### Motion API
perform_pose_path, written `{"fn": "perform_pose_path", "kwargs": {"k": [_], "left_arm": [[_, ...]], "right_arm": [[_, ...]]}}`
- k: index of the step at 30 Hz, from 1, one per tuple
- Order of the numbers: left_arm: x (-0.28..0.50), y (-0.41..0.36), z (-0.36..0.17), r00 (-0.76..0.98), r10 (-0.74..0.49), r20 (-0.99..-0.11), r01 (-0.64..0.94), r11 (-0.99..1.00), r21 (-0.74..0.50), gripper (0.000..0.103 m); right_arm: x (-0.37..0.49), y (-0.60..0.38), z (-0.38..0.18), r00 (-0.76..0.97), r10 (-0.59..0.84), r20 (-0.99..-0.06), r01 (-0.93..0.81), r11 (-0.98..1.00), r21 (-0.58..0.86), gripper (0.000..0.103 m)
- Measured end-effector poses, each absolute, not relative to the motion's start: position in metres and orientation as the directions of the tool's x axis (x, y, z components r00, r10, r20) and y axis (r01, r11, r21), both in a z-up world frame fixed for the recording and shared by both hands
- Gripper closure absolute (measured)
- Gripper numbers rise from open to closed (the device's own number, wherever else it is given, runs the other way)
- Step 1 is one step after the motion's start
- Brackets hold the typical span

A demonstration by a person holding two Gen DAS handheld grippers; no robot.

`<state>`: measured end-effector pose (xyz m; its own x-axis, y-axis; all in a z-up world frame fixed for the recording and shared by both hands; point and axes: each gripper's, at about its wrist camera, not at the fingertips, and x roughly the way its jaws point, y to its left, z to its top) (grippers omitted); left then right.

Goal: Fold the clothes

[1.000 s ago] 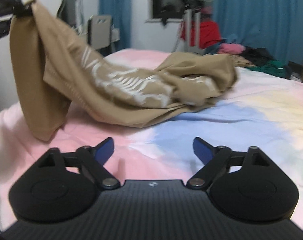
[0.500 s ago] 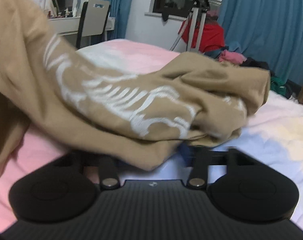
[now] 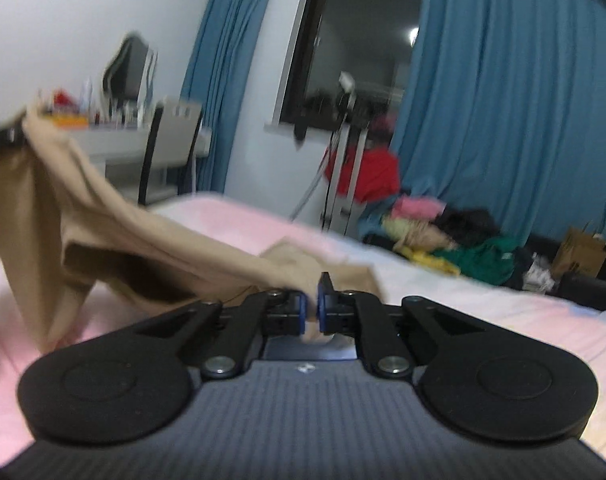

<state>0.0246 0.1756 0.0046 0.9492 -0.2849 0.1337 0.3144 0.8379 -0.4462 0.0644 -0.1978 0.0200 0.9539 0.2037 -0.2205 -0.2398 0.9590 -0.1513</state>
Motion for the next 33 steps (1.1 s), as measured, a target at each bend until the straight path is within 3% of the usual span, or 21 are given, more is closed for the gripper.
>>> {"fn": "perform_pose_path", "kwargs": {"k": [2, 4, 8, 15, 19, 20, 21, 22, 23, 25, 27, 28, 29, 33], "left_arm": [[0.002, 0.171, 0.013, 0.927, -0.332, 0.177, 0.376, 0.818, -0.436, 0.094], [-0.017, 0.164, 0.020, 0.904, -0.376, 0.204, 0.428, 0.804, -0.413, 0.094], [-0.023, 0.143, 0.021, 0.888, -0.437, 0.146, 0.459, 0.810, -0.365, 0.094], [0.026, 0.115, -0.009, 0.921, -0.367, -0.131, 0.308, 0.892, -0.331, 0.094], [0.065, 0.108, -0.034, 0.910, -0.314, -0.272, 0.221, 0.920, -0.323, 0.093], [0.076, 0.108, -0.041, 0.903, -0.303, -0.304, 0.201, 0.924, -0.326, 0.093], [0.087, 0.107, -0.049, 0.896, -0.291, -0.337, 0.179, 0.928, -0.326, 0.093], [0.097, 0.107, -0.055, 0.888, -0.277, -0.367, 0.160, 0.935, -0.317, 0.093], [0.110, 0.107, -0.061, 0.881, -0.259, -0.396, 0.143, 0.944, -0.298, 0.093], [0.127, 0.105, -0.069, 0.871, -0.222, -0.438, 0.117, 0.960, -0.255, 0.090], [0.137, 0.103, -0.079, 0.863, -0.185, -0.471, 0.088, 0.971, -0.220, 0.081], [0.142, 0.102, -0.080, 0.861, -0.167, -0.481, 0.072, 0.975, -0.211, 0.072], [0.146, 0.102, -0.078, 0.863, -0.151, -0.483, 0.057, 0.977, -0.205, 0.064], [0.135, 0.102, -0.056, 0.900, -0.118, -0.420, 0.030, 0.977, -0.210, 0.054]], "right_arm": [[0.053, -0.214, 0.036, 0.958, 0.206, -0.198, -0.234, 0.964, -0.127, 0.094], [0.065, -0.222, 0.032, 0.948, 0.205, -0.245, -0.226, 0.972, -0.063, 0.094], [0.088, -0.239, 0.022, 0.918, 0.210, -0.338, -0.200, 0.978, 0.064, 0.094], [0.129, -0.267, 0.006, 0.840, 0.242, -0.485, -0.118, 0.955, 0.273, 0.092], [0.156, -0.264, -0.032, 0.776, 0.238, -0.584, -0.077, 0.955, 0.287, 0.088], [0.160, -0.262, -0.043, 0.762, 0.235, -0.604, -0.069, 0.956, 0.286, 0.078], [0.164, -0.260, -0.052, 0.755, 0.229, -0.615, -0.063, 0.958, 0.279, 0.055], [0.164, -0.261, -0.058, 0.757, 0.215, -0.617, -0.053, 0.961, 0.271, 0.040], [0.164, -0.263, -0.063, 0.759, 0.216, -0.614, -0.043, 0.958, 0.284, 0.019], [0.167, -0.268, -0.067, 0.756, 0.249, -0.605, -0.031, 0.937, 0.347, 0.018], [0.169, -0.272, -0.071, 0.758, 0.277, -0.590, -0.020, 0.915, 0.402, 0.018], [0.169, -0.273, -0.071, 0.766, 0.282, -0.578, -0.017, 0.907, 0.420, 0.018], [0.168, -0.273, -0.070, 0.775, 0.281, -0.567, -0.017, 0.905, 0.425, 0.018], [0.158, -0.270, -0.059, 0.825, 0.180, -0.535, 0.007, 0.945, 0.328, 0.018]]}}
